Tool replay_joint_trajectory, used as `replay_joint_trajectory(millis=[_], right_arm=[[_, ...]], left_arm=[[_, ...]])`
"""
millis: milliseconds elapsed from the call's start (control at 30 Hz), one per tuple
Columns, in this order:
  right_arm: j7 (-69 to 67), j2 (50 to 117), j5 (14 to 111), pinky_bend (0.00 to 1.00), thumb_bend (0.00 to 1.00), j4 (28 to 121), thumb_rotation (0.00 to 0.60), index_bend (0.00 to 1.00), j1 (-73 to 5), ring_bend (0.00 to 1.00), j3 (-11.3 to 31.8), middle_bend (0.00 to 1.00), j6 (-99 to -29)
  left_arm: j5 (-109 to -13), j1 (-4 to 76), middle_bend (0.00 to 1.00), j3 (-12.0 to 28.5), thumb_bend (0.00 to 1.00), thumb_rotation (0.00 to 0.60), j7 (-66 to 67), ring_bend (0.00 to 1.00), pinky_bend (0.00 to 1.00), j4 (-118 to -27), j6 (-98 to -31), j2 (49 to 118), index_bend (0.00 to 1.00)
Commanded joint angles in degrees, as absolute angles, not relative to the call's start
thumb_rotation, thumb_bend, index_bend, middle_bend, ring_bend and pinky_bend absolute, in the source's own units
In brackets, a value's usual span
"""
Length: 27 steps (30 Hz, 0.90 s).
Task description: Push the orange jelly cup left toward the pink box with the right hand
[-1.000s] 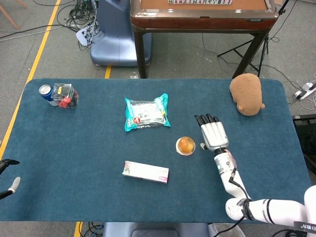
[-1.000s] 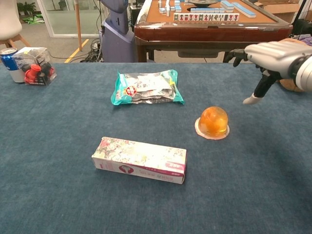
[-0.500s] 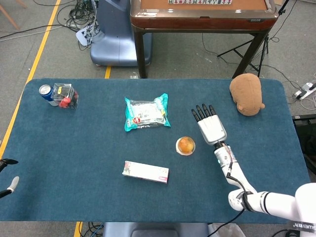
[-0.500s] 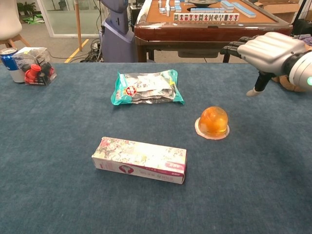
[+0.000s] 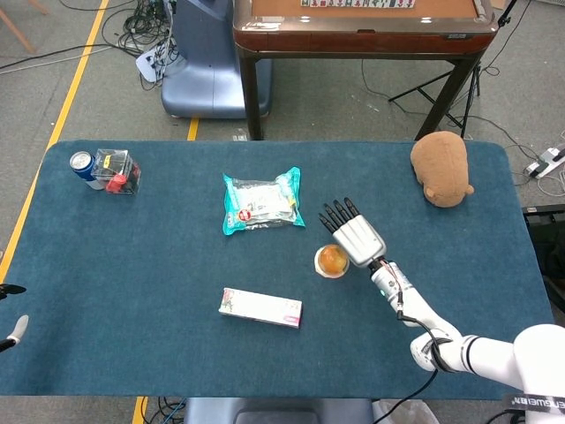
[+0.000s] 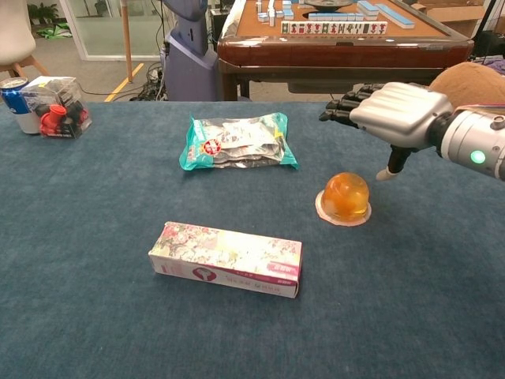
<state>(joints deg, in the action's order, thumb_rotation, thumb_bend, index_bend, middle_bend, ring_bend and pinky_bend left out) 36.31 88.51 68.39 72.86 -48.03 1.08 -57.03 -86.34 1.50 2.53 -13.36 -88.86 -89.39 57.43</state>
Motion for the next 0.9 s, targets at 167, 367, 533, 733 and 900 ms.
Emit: replay_joint_trajectory(millis=[167,367,533,733,900], right_arm=[[38.52,89.8,68.07,0.05,0.0,71.31,0.6,0.0,-47.96,0.0,1.43,0.0,-55.36],[39.69,91.97,69.03,0.0,0.0,69.18,0.6,0.0,-48.23,0.0,1.86,0.0,-54.71],[39.82,94.09,69.54,0.0,0.0,67.03,0.6,0.0,-48.52,0.0,2.45,0.0,-53.93],[39.74,96.38,69.84,0.0,0.0,64.91,0.6,0.0,-48.84,0.0,3.53,0.0,-53.54],[39.17,97.85,70.3,0.0,0.0,63.97,0.6,0.0,-49.26,0.0,4.51,0.0,-53.3]], left_arm=[[-86.31,1.45,0.36,2.59,0.31,0.6,-13.6,0.35,0.54,-88.86,-89.35,57.36,0.35],[-85.99,1.46,0.36,2.72,0.31,0.6,-13.77,0.35,0.54,-88.69,-89.12,57.3,0.35],[-85.62,1.4,0.36,2.91,0.31,0.6,-14.3,0.35,0.54,-88.51,-89.04,57.14,0.35],[-85.25,1.25,0.36,3.1,0.31,0.6,-14.66,0.35,0.54,-88.35,-89.06,56.93,0.37],[-85.04,1.14,0.37,2.99,0.31,0.6,-14.42,0.35,0.54,-88.6,-88.76,56.49,0.48]])
